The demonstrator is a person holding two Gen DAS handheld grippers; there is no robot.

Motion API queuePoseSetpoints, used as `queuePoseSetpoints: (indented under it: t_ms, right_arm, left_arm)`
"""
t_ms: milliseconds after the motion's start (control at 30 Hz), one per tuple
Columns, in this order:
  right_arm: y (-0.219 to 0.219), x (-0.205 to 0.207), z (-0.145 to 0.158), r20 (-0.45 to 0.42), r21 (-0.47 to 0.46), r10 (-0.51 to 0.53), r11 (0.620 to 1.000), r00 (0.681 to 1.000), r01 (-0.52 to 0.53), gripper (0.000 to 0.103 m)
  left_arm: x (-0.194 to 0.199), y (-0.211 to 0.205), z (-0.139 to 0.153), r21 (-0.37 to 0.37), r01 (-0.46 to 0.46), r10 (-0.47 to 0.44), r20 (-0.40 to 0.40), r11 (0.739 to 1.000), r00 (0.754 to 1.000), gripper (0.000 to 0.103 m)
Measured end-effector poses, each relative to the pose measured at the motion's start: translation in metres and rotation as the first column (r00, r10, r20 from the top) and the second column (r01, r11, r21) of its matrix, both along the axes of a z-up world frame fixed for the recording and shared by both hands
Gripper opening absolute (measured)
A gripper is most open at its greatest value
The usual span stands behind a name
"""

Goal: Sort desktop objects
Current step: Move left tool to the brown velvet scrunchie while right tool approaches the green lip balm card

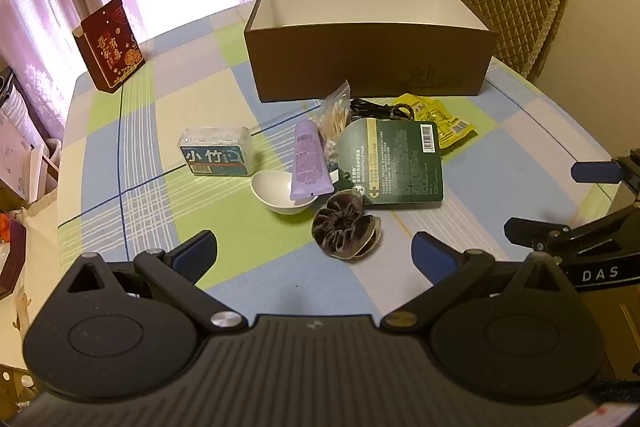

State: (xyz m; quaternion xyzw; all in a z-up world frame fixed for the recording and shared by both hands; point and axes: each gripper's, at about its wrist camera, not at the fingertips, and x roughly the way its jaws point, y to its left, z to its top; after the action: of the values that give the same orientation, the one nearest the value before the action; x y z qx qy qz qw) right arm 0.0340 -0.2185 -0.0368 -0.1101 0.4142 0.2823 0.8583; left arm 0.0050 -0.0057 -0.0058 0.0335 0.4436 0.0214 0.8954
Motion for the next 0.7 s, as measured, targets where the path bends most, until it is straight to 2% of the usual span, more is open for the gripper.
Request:
queuePoseSetpoints:
  t_ms: [700]
  right_arm:
    - [0.0034,0.0073,-0.0056,-0.021,-0.009,0.006,1.000,1.000,-0.006,0.101]
  left_arm:
    - [0.0085,0.0026,-0.0055,-0.019,-0.003,0.002,-0.023,1.000,1.000,0.102]
